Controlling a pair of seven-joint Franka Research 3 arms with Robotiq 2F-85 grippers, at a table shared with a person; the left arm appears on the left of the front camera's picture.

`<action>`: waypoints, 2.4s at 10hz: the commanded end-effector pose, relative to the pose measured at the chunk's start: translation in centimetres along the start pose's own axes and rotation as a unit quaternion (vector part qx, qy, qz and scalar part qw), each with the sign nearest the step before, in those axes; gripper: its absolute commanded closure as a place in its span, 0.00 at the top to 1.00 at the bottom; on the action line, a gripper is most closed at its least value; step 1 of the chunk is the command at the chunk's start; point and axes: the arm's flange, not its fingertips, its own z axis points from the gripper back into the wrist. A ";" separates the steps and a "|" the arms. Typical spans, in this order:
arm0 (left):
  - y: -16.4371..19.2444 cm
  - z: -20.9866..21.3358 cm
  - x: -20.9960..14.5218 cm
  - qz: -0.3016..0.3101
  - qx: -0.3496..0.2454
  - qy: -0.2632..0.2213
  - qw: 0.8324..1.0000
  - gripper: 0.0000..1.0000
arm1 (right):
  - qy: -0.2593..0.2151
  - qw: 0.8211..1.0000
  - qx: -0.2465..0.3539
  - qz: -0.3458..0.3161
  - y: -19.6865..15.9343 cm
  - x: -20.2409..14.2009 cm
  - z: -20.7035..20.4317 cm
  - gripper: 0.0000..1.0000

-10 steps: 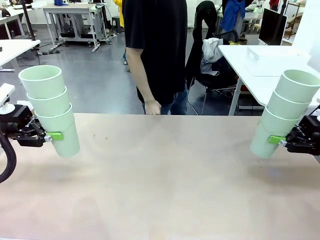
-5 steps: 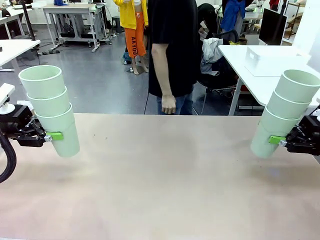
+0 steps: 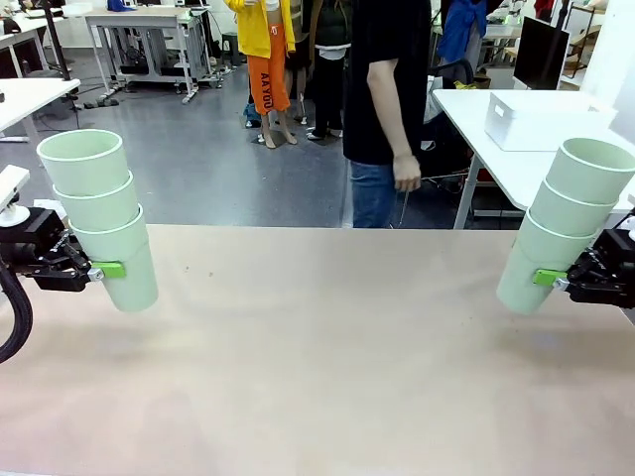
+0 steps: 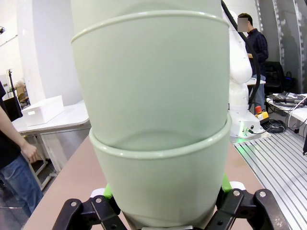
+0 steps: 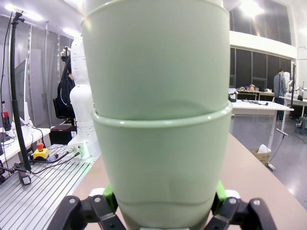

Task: Stack the cups and store them in the basket.
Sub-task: Place the stack of Reusable plastic cups into the Pantry Basket.

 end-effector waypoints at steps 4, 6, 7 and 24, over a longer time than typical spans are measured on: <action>-0.1 0.2 0.4 -0.004 -0.001 -0.004 1.000 0.88 | 0.001 1.000 0.004 0.007 -0.2 0.4 0.0 0.86; -0.1 0.2 0.4 -0.004 -0.001 -0.004 1.000 0.88 | 0.001 1.000 0.004 0.007 -0.2 0.4 0.0 0.86; -0.1 0.2 0.4 -0.004 -0.001 -0.004 1.000 0.88 | 0.001 1.000 0.004 0.007 -0.2 0.4 0.0 0.86; -0.1 0.2 0.4 -0.004 -0.001 -0.004 1.000 0.88 | 0.001 1.000 0.004 0.007 -0.2 0.4 0.0 0.86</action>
